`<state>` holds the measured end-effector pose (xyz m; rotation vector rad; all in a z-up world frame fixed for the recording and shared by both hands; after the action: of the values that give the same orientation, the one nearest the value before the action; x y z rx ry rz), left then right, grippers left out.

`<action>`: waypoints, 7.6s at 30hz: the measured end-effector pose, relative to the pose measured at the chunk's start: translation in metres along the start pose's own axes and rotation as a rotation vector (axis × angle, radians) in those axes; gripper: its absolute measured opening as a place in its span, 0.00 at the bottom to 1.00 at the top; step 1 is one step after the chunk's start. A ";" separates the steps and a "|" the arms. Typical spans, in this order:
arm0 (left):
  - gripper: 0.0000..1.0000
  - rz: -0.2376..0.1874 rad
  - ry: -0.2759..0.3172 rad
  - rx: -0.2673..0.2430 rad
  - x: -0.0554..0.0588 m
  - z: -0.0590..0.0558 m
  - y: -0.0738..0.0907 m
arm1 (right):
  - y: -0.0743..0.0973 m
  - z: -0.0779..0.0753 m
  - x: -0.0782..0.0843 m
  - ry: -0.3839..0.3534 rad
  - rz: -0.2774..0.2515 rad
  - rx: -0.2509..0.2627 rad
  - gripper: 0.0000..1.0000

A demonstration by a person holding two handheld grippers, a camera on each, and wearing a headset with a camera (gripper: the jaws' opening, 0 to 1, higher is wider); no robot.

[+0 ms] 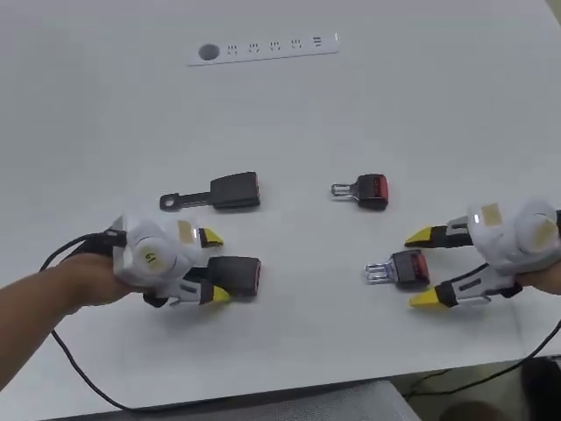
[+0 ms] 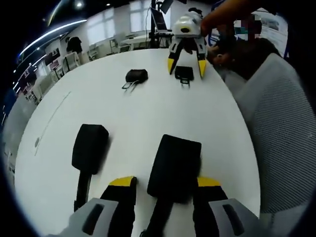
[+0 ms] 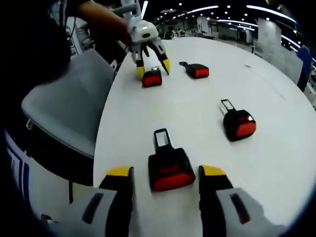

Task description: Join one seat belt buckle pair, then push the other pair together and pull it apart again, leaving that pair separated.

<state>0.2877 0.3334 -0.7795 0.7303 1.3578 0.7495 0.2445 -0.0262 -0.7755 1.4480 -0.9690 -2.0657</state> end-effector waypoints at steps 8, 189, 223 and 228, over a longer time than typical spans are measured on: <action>0.36 -0.044 -0.008 -0.004 0.001 -0.004 0.000 | 0.004 -0.001 0.007 -0.018 -0.006 0.038 0.38; 0.33 -0.113 -0.066 0.099 0.011 0.005 0.001 | -0.126 0.017 -0.107 0.035 -0.245 -0.002 0.33; 0.34 -0.083 -0.084 0.098 0.010 0.006 0.001 | -0.127 0.021 -0.107 -0.011 -0.270 0.021 0.36; 0.37 -0.030 -0.001 0.053 0.003 0.006 0.001 | -0.127 0.023 -0.108 -0.042 -0.243 0.022 0.55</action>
<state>0.2936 0.3364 -0.7802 0.7496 1.3896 0.6917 0.2673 0.1392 -0.7985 1.6086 -0.8701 -2.2706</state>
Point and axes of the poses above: the centre of the closed fingertips' face, and the gripper's own axes: y roughly backward along the fingers, z roughly to its left, x roughly out of its underside, the point moved 10 cm from there along y, roughly backward along the fingers, and after that the axes turned 7 degrees about -y, right-handed, at the moved point
